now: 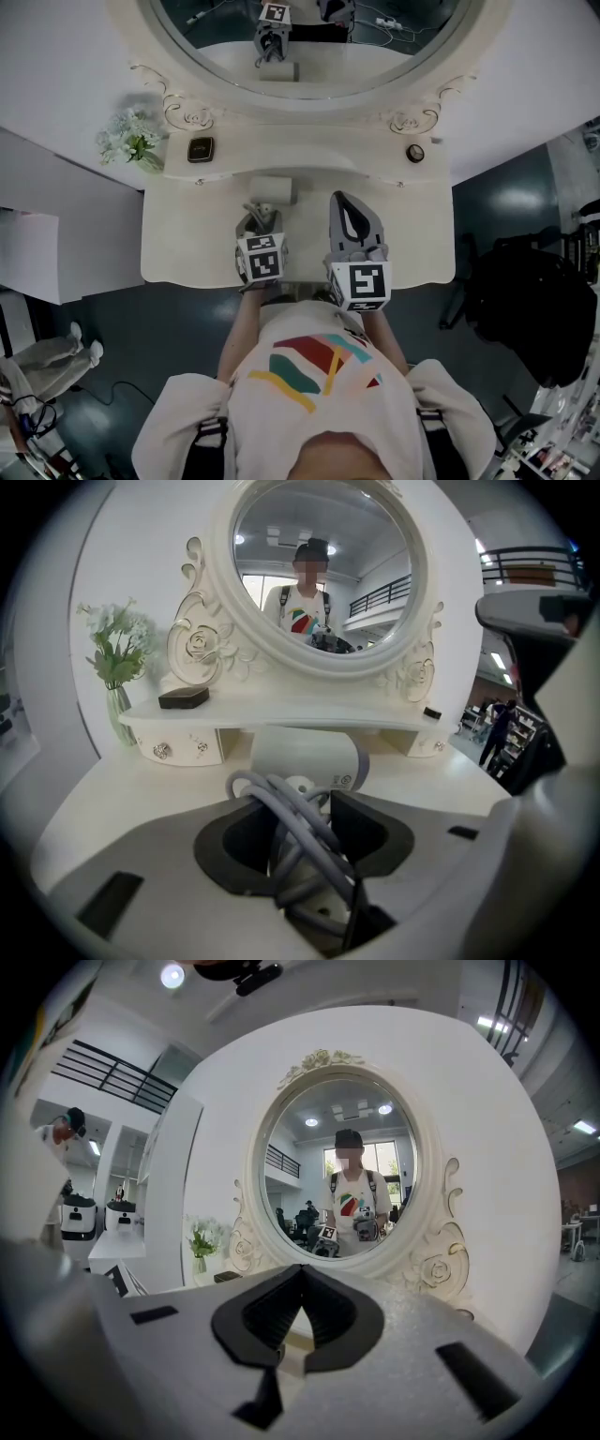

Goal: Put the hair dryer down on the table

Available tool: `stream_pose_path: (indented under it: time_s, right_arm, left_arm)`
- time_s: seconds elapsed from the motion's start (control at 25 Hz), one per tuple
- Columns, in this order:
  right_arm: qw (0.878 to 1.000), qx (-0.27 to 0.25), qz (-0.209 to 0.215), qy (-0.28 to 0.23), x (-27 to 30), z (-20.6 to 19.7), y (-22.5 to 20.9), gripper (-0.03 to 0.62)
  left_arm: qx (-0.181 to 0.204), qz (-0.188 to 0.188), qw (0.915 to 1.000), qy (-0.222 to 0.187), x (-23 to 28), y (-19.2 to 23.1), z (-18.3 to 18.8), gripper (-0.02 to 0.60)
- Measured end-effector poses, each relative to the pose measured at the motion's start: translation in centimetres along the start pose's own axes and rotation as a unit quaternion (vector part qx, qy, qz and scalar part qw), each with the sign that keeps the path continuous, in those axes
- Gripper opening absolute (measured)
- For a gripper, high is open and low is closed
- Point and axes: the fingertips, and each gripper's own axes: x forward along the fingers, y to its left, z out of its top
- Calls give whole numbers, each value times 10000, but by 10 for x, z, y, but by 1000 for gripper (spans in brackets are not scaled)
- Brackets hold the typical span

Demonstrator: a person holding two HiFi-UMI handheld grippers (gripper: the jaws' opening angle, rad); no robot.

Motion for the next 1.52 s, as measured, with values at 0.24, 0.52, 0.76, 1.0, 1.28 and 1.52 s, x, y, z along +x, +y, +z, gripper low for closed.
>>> stream_pose_path:
  time_s: [0.24,0.52,0.76,1.0,1.28,1.52]
  right_arm:
    - [10000,3,14,31,2,-1,0,0]
    - [10000,-25,15,86,6,-4,0,0]
    - [9999,-41,42,113,8,-5,0,0]
    - [9999,-18,42,121,9,-7,-2,0]
    - [9999,-7,38,150,7,-9,-2,0]
    - [9999,8,41,145,3,-10,-3,0]
  left_arm:
    - [38,49,9995,297,9,6,-17,175]
    - [-303,-4,9988,381,10,8,-20,175]
    - [-90,8,9995,312,19,8,-20,176]
    - [83,-47,9997,235,27,3,-21,179]
    - [138,-44,9995,284,28,1,-20,186]
    - [14,-137,9992,369,28,-2,-22,190]
